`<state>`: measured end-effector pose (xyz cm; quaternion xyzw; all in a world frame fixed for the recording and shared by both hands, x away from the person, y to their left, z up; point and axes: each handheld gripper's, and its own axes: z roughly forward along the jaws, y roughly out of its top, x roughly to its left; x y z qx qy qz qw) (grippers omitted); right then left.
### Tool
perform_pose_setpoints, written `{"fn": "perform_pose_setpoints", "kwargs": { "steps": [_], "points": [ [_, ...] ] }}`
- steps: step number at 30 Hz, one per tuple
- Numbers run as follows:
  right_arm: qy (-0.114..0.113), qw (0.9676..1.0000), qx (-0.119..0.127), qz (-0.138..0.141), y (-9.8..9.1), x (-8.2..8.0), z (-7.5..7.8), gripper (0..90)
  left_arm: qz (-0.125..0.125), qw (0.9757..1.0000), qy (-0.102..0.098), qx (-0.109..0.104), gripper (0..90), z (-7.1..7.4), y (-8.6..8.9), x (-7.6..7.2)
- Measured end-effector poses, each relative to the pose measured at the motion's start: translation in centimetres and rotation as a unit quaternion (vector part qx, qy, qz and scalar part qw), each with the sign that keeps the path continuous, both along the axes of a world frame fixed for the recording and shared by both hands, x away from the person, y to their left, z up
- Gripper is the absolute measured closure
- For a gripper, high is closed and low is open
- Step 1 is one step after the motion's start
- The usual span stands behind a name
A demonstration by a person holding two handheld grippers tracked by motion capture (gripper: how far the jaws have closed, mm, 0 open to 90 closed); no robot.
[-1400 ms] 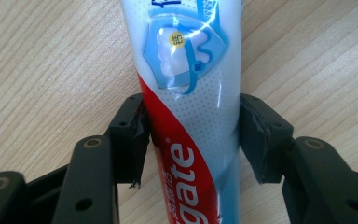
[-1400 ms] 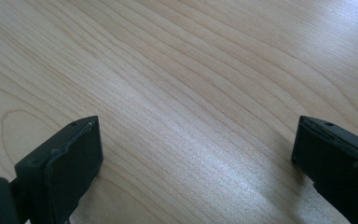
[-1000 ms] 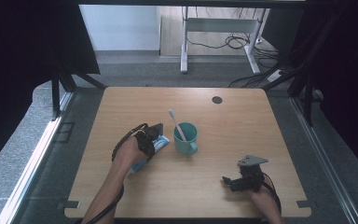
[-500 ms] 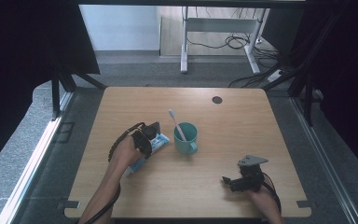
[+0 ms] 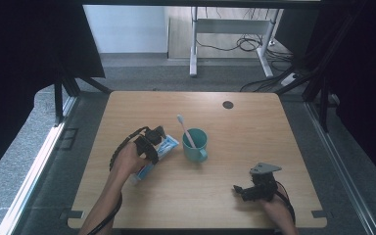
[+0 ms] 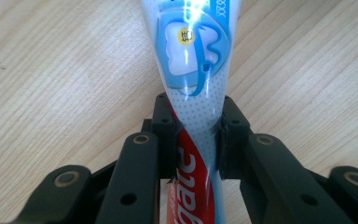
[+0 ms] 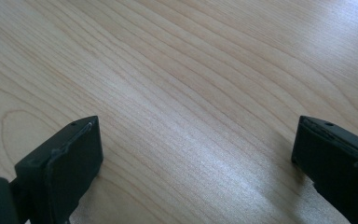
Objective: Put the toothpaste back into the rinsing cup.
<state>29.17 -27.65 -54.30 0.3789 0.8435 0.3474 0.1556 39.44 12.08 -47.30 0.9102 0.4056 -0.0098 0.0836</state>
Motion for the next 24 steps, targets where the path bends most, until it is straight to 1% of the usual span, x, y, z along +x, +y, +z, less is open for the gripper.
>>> {"fn": "perform_pose_setpoints", "kwargs": {
  "steps": [3, 7, 12, 18, 24],
  "points": [
    [0.0, 1.0, 0.0, 0.0, 0.0, 0.0, 0.0, 1.5, 0.007, 0.9997, -0.017, -0.015, 73.3, 0.3, 0.6, -0.3],
    [0.0, 1.0, 0.0, 0.0, 0.0, 0.0, 0.0, 1.6, 0.009, 0.9986, -0.039, -0.035, 73.3, 0.8, 1.3, -0.8],
    [0.0, 1.0, -0.001, 0.0, 0.0, 0.0, 0.0, 1.6, -0.004, 0.9967, -0.06, -0.054, 73.3, 1.6, 1.7, -1.6],
    [0.001, 1.0, -0.001, -0.001, 0.0, 0.0, 0.0, 1.6, -0.017, 0.9928, -0.088, -0.08, 73.3, 2.6, 2.1, -2.7],
    [0.001, 1.0, -0.001, -0.001, 0.0, 0.0, 0.0, 1.6, -0.029, 0.9875, -0.113, -0.106, 73.4, 3.3, 2.7, -3.6]
  ]
}}
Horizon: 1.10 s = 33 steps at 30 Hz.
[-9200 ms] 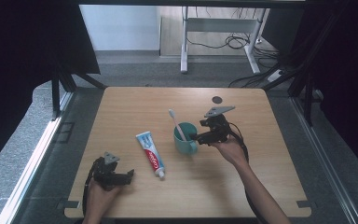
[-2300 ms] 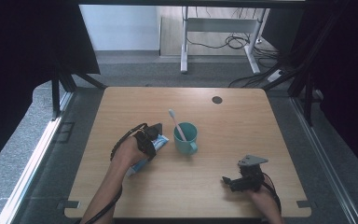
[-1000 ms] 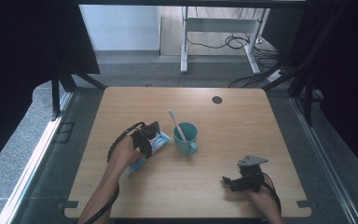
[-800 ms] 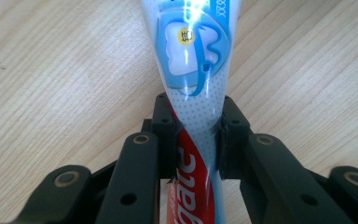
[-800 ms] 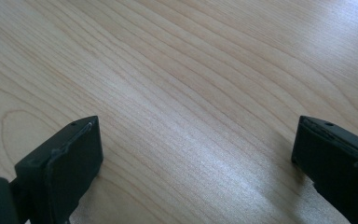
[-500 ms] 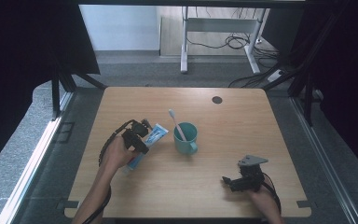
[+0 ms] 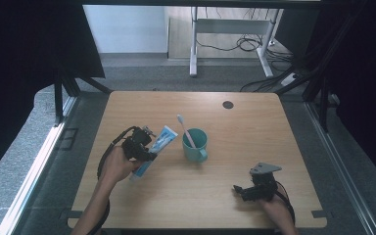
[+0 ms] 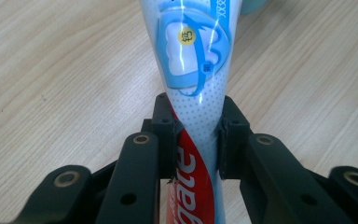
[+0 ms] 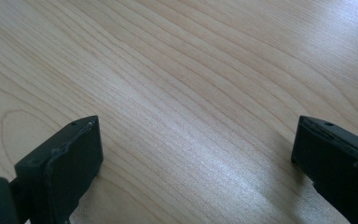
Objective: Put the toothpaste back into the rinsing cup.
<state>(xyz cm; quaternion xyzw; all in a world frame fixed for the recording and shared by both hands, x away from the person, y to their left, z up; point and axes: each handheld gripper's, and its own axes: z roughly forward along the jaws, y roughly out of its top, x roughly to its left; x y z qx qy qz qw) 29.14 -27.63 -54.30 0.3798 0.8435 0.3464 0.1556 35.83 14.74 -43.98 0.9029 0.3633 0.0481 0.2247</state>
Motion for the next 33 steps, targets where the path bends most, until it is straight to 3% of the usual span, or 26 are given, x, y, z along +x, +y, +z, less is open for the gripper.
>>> {"fn": "perform_pose_setpoints", "kwargs": {
  "steps": [5, 14, 23, 33],
  "points": [
    [0.0, 1.0, 0.0, 0.0, 0.0, 0.0, 0.0, 1.6, -0.005, 0.9994, -0.015, -0.029, 73.4, 0.6, 0.5, -0.6],
    [0.001, 1.0, 0.0, -0.001, 0.0, 0.0, 0.0, 1.7, -0.014, 0.9953, -0.052, -0.08, 73.3, 1.8, 0.6, -1.2],
    [-0.002, 1.0, -0.001, 0.001, 0.0, 0.0, 0.0, 1.7, -0.026, 0.992, -0.068, -0.103, 73.4, 2.8, -0.9, -0.9],
    [-0.002, 1.0, 0.001, 0.001, 0.0, 0.0, 0.0, 1.9, -0.04, 0.9911, -0.077, -0.101, 73.4, 4.2, -3.7, 0.3]
  ]
}}
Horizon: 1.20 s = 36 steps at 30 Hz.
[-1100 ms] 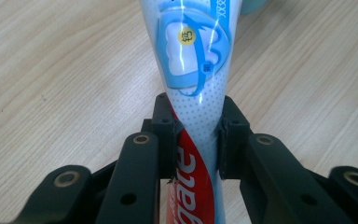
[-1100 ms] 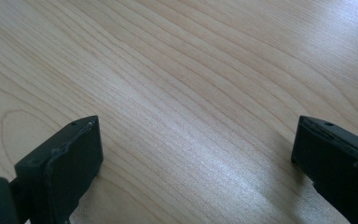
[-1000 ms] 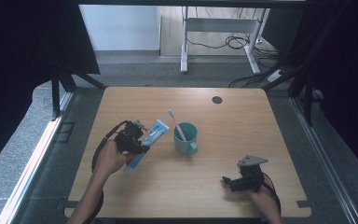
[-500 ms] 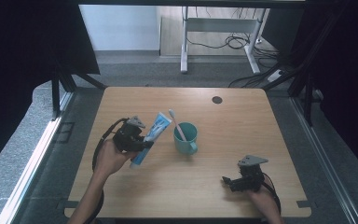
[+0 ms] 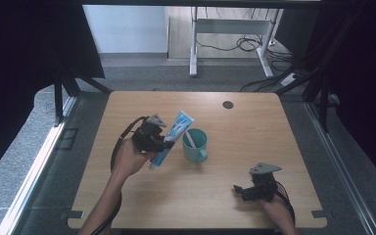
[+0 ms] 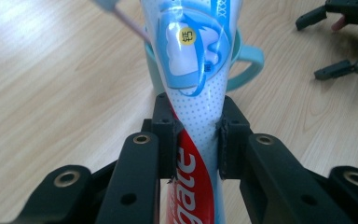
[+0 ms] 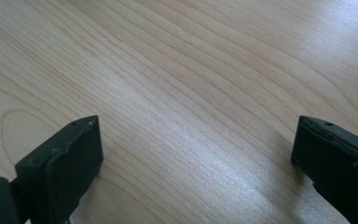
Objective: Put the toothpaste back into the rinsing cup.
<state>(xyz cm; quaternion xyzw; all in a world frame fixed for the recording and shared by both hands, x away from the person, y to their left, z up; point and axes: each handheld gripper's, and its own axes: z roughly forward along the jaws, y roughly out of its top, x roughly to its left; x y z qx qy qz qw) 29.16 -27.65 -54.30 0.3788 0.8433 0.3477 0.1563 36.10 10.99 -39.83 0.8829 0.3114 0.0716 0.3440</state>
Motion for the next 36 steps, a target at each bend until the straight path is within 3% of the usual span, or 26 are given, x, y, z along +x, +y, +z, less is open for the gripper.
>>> {"fn": "perform_pose_setpoints", "kwargs": {
  "steps": [16, 36],
  "points": [
    [-0.002, 1.0, 0.001, 0.0, 0.0, 0.0, 0.0, 2.3, -0.016, 0.9997, -0.01, 0.018, 73.4, 2.1, -4.4, 2.5],
    [-0.001, 1.0, 0.001, 0.0, 0.0, 0.0, 0.0, 2.4, -0.02, 0.9995, -0.008, 0.023, 73.4, 2.7, -7.6, 4.7]
  ]
}}
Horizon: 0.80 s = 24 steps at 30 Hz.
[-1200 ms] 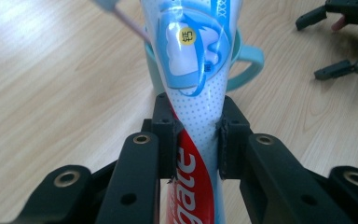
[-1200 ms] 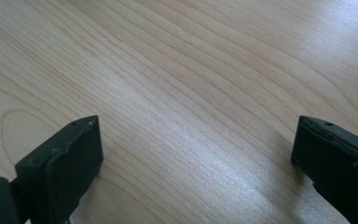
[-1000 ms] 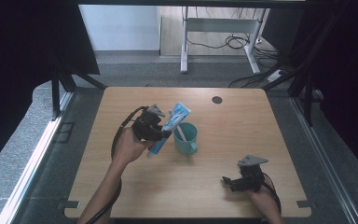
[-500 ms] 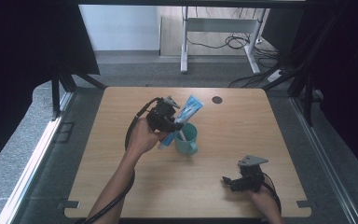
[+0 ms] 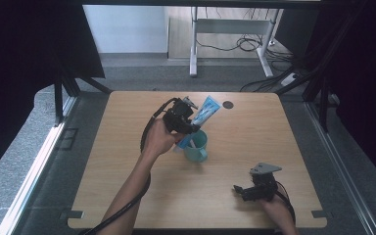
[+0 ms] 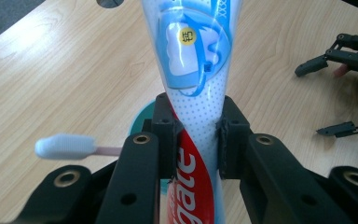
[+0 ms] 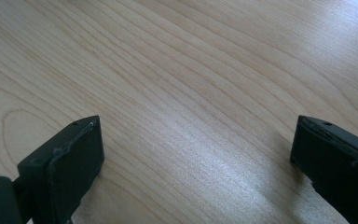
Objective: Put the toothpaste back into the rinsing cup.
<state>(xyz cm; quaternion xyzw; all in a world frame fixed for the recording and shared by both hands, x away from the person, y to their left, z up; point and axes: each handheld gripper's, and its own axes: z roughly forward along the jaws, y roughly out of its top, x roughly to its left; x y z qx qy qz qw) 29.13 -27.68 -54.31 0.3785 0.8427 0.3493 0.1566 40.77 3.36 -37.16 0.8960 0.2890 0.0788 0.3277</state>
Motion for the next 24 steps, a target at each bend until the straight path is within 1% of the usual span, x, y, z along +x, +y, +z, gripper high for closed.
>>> {"fn": "perform_pose_setpoints", "kwargs": {
  "steps": [8, 13, 18, 24],
  "points": [
    [-0.001, 1.0, 0.0, 0.002, 0.0, 0.0, 0.0, 2.6, 0.0, 1.0, -0.005, 0.001, 73.4, 0.8, -0.8, 0.6],
    [-0.001, 1.0, -0.001, 0.003, 0.0, 0.0, 0.0, 2.7, 0.0, 1.0, -0.009, 0.0, 73.4, 0.9, -1.4, 1.0],
    [-0.001, 1.0, -0.001, 0.004, 0.0, 0.0, 0.0, 2.8, 0.003, 0.9999, -0.012, -0.007, 73.4, 0.8, -2.0, 1.4],
    [0.0, 1.0, -0.001, 0.004, 0.0, 0.0, 0.0, 2.9, 0.012, 0.9995, -0.022, -0.018, 73.4, 0.6, -2.7, 1.8]
  ]
}}
